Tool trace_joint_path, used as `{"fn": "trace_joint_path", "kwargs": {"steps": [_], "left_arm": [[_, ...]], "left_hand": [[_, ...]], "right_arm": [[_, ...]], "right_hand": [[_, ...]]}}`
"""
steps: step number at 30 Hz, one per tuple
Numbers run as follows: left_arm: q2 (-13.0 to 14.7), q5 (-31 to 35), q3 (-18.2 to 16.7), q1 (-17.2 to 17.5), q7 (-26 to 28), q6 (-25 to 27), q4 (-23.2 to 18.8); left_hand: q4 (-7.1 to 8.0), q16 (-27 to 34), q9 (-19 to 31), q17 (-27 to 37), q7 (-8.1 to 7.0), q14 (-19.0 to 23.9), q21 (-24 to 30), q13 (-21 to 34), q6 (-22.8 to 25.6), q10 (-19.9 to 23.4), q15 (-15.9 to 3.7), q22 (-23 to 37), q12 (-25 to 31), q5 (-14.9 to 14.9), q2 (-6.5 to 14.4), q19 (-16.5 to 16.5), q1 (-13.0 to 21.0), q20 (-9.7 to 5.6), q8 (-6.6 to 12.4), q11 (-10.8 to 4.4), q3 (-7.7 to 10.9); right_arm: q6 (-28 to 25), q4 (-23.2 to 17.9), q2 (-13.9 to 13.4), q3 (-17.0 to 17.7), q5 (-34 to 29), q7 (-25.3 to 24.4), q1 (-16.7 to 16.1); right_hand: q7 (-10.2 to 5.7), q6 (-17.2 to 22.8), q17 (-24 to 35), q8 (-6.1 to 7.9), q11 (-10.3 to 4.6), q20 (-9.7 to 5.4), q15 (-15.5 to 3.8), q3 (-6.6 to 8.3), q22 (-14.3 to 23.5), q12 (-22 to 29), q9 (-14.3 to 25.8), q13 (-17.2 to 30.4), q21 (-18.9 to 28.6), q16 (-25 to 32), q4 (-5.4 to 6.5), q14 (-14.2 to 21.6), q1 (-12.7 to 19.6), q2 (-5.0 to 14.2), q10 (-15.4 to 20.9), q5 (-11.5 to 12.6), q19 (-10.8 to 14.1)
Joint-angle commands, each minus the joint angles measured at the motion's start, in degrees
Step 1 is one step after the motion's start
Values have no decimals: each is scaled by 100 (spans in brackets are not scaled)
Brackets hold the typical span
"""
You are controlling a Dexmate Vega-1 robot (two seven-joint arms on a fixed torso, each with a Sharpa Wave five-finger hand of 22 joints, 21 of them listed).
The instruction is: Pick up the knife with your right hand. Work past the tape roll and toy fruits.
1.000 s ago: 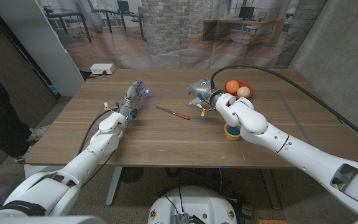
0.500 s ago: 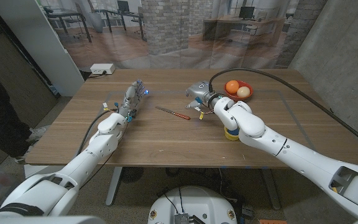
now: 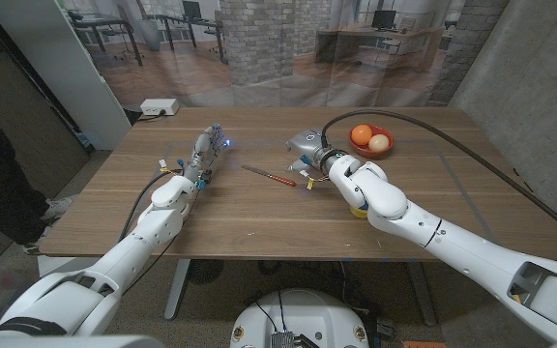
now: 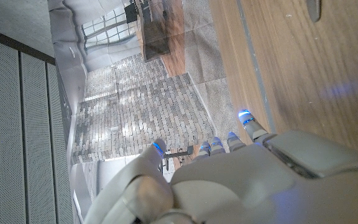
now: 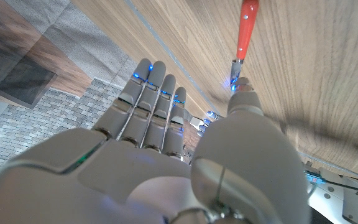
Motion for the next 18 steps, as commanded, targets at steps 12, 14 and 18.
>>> {"fn": "trace_joint_path", "kwargs": {"steps": [12,14,18], "left_arm": [[15,-13,-14,33,8,-4,-27],[9,-19,-16,32,6,-9,-19],[7,-18,-16,34,2,-17,-11]], "left_hand": [[3,8,9,15,48,-733,-31,23,-666,-646,39,31,10,22,339,-932,-61,7,7,32,29],[3,9,9,15,50,-731,-33,23,-665,-649,38,31,9,22,338,-930,-62,3,8,30,29],[2,9,9,15,50,-732,-36,23,-664,-650,35,31,9,22,337,-928,-63,2,9,33,29]], "right_arm": [[-61,223,188,-237,-262,68,76],[-42,241,190,-263,-283,109,103],[-19,278,211,-309,-316,197,149]], "right_hand": [[-24,39,130,-16,-15,30,-696,-56,19,108,23,57,127,8,31,81,171,102,43,48,53],[-9,43,170,-18,-7,51,-695,-57,15,113,22,57,147,41,26,99,200,124,52,52,86],[9,28,219,-33,5,88,-680,-39,6,97,18,41,181,57,15,107,277,187,28,73,126]]}}
